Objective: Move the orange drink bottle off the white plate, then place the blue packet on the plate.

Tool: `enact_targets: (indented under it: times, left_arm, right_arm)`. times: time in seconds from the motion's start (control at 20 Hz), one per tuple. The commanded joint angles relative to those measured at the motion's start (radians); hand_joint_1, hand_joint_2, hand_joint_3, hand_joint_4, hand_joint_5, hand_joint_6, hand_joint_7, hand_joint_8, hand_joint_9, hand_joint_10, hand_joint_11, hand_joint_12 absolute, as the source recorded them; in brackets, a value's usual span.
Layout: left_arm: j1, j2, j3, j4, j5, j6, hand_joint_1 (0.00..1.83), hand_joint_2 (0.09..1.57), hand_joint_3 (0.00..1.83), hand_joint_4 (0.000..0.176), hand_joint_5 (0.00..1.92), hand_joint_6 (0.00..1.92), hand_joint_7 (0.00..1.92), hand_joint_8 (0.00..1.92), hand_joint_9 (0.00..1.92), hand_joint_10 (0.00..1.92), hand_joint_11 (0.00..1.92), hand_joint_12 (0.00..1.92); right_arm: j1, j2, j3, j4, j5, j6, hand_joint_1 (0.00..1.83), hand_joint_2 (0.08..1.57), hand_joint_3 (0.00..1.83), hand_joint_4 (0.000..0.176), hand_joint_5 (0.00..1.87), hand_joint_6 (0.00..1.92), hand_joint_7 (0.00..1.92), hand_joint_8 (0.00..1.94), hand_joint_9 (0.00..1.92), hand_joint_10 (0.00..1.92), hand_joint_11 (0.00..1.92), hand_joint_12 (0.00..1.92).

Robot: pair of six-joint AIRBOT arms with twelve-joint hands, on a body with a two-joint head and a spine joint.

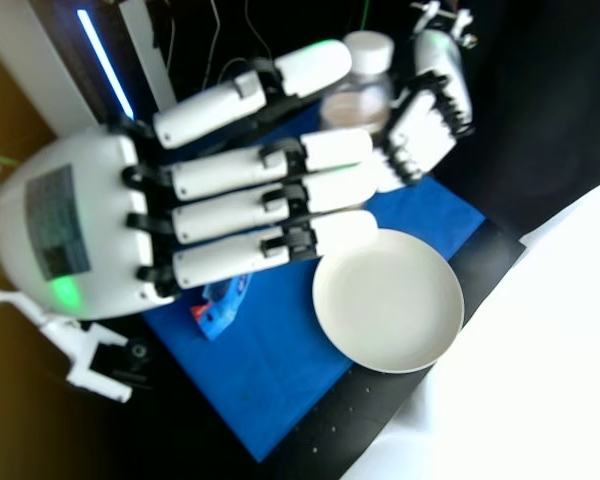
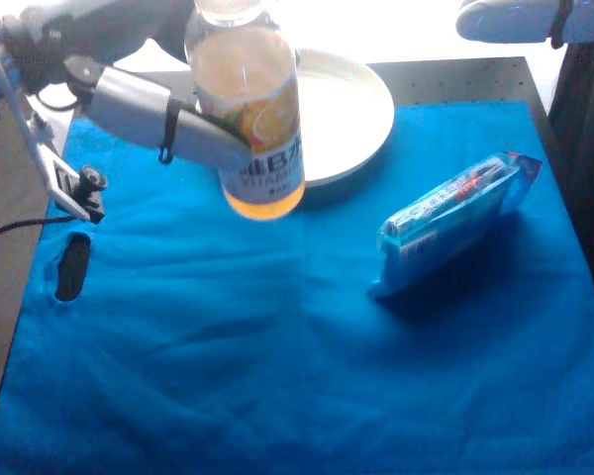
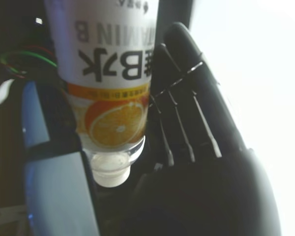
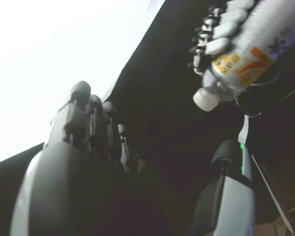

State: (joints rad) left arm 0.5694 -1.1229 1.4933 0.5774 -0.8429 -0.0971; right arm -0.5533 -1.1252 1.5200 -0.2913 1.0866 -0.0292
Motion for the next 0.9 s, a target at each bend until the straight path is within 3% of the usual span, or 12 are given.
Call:
enact_targets:
  times: [0.0, 0.15, 0.25, 0.3, 0.4, 0.45, 0.5, 0.55, 0.65, 0.7, 0.75, 0.85]
  left_arm:
    - [-0.004, 0.007, -0.005, -0.079, -0.116, -0.016, 1.39, 1.07, 0.0, 0.0, 0.92, 0.96, 1.14, 0.66, 1.07, 0.98, 1.0, 0.5]
    - [0.034, 0.008, -0.024, -0.075, -0.124, -0.007, 1.39, 1.06, 0.0, 0.0, 0.96, 0.91, 1.14, 0.62, 1.1, 0.96, 0.97, 0.49]
    - [0.057, 0.016, -0.038, -0.07, -0.119, 0.005, 1.4, 1.02, 0.0, 0.0, 1.05, 0.66, 1.22, 0.57, 1.19, 0.88, 0.95, 0.63]
    - [0.063, 0.019, -0.043, -0.068, -0.114, 0.01, 1.32, 1.04, 0.0, 0.0, 1.13, 0.51, 1.2, 0.78, 1.2, 0.55, 0.96, 0.86]
    - [0.07, 0.02, -0.046, -0.056, -0.104, 0.01, 1.3, 1.03, 0.0, 0.0, 1.16, 0.46, 1.23, 0.76, 1.3, 0.41, 0.95, 1.2]
    - [0.073, 0.02, -0.047, -0.056, -0.103, 0.012, 1.3, 1.03, 0.0, 0.0, 1.14, 0.51, 1.23, 0.75, 1.29, 0.33, 0.89, 1.2]
    - [0.077, 0.02, -0.049, -0.054, -0.102, 0.016, 1.38, 1.03, 0.0, 0.0, 1.11, 0.46, 1.21, 0.63, 1.2, 0.84, 0.86, 1.1]
    - [0.079, 0.02, -0.052, -0.049, -0.096, 0.019, 1.4, 1.03, 0.0, 0.0, 1.06, 0.56, 1.2, 0.6, 1.18, 0.92, 0.85, 1.0]
    - [0.086, 0.019, -0.055, -0.042, -0.088, 0.023, 1.27, 1.05, 0.0, 0.0, 1.01, 0.81, 1.23, 0.67, 1.23, 0.6, 0.95, 1.27]
    - [0.087, 0.019, -0.056, -0.038, -0.087, 0.023, 1.26, 1.07, 0.0, 0.0, 0.97, 0.91, 1.2, 0.69, 1.21, 0.42, 0.85, 1.16]
    - [0.088, 0.018, -0.057, -0.034, -0.084, 0.023, 1.36, 1.06, 0.0, 0.0, 0.95, 0.9, 1.19, 0.58, 1.13, 0.87, 0.76, 0.94]
    - [0.092, 0.018, -0.059, -0.026, -0.079, 0.023, 1.38, 1.07, 0.0, 0.0, 0.94, 0.89, 1.14, 0.69, 1.04, 1.08, 0.69, 0.76]
  right_arm:
    - [0.015, 0.001, -0.001, 0.052, 0.1, 0.006, 0.78, 0.85, 0.01, 0.121, 0.0, 0.0, 0.12, 0.0, 0.08, 0.01, 0.0, 0.37]
    - [0.015, 0.001, -0.002, 0.052, 0.1, 0.006, 0.81, 0.87, 0.0, 0.129, 0.0, 0.0, 0.12, 0.0, 0.21, 0.01, 0.0, 0.95]
    - [0.015, 0.001, -0.002, 0.052, 0.1, 0.006, 0.79, 0.85, 0.0, 0.134, 0.0, 0.0, 0.11, 0.0, 0.12, 0.02, 0.0, 0.65]
    - [0.015, 0.001, -0.001, 0.052, 0.099, 0.006, 0.78, 0.84, 0.0, 0.138, 0.0, 0.0, 0.11, 0.0, 0.13, 0.02, 0.0, 0.69]
    - [0.014, 0.001, 0.0, 0.052, 0.096, 0.006, 0.81, 0.85, 0.0, 0.135, 0.0, 0.0, 0.11, 0.0, 0.09, 0.0, 0.0, 0.67]
    - [0.014, 0.001, 0.0, 0.052, 0.095, 0.006, 0.81, 0.84, 0.0, 0.135, 0.0, 0.0, 0.12, 0.0, 0.07, 0.01, 0.0, 0.5]
    - [0.014, 0.001, 0.0, 0.052, 0.095, 0.006, 0.82, 0.83, 0.0, 0.133, 0.0, 0.0, 0.11, 0.01, 0.06, 0.0, 0.0, 0.35]
    - [0.014, 0.001, 0.0, 0.052, 0.095, 0.006, 0.8, 0.81, 0.0, 0.133, 0.0, 0.0, 0.11, 0.0, 0.07, 0.01, 0.0, 0.37]
    - [0.014, 0.001, 0.0, 0.052, 0.095, 0.006, 0.81, 0.83, 0.0, 0.127, 0.0, 0.0, 0.12, 0.0, 0.07, 0.0, 0.0, 0.43]
    - [0.014, 0.0, 0.0, 0.052, 0.095, 0.006, 0.78, 0.83, 0.0, 0.129, 0.0, 0.0, 0.14, 0.01, 0.08, 0.0, 0.0, 0.42]
    - [0.014, 0.0, 0.0, 0.052, 0.095, 0.006, 0.78, 0.83, 0.0, 0.121, 0.0, 0.0, 0.14, 0.0, 0.07, 0.0, 0.0, 0.32]
    - [0.014, 0.0, 0.0, 0.051, 0.095, 0.006, 0.78, 0.85, 0.0, 0.12, 0.0, 0.0, 0.15, 0.0, 0.06, 0.0, 0.0, 0.17]
